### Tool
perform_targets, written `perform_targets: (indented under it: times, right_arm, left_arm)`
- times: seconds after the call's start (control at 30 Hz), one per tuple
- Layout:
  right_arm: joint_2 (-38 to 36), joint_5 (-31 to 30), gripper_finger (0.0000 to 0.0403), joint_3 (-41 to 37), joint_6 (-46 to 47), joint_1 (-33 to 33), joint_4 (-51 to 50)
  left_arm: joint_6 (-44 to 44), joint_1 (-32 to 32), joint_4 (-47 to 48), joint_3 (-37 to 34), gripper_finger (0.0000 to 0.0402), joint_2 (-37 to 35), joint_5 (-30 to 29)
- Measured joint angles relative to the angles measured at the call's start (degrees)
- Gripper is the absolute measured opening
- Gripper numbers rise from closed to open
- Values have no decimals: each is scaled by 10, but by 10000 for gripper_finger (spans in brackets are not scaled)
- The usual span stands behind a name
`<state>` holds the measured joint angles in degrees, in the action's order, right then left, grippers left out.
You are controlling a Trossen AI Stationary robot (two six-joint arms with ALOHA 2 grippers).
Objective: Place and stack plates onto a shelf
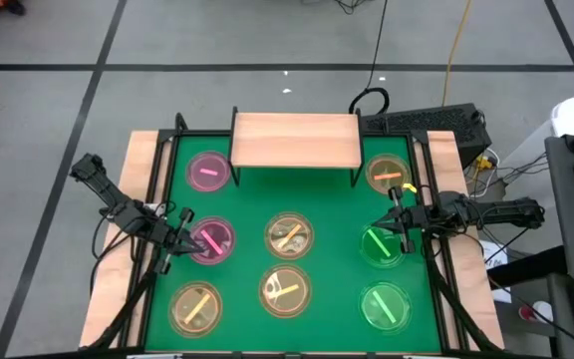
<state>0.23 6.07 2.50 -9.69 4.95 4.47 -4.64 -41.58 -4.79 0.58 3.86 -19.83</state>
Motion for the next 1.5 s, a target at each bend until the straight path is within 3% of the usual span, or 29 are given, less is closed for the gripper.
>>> perform_targets:
  times: [1.07,1.27,1.5]
  right_arm:
    - [0,0,0,0,-4,0,0]
    - [0,-1,0,0,-175,0,17]
    - [0,-5,0,0,-194,0,18]
  left_arm:
    - [0,0,0,0,15,0,0]
    - [0,0,0,0,15,0,0]
    - [0,0,0,0,15,0,0]
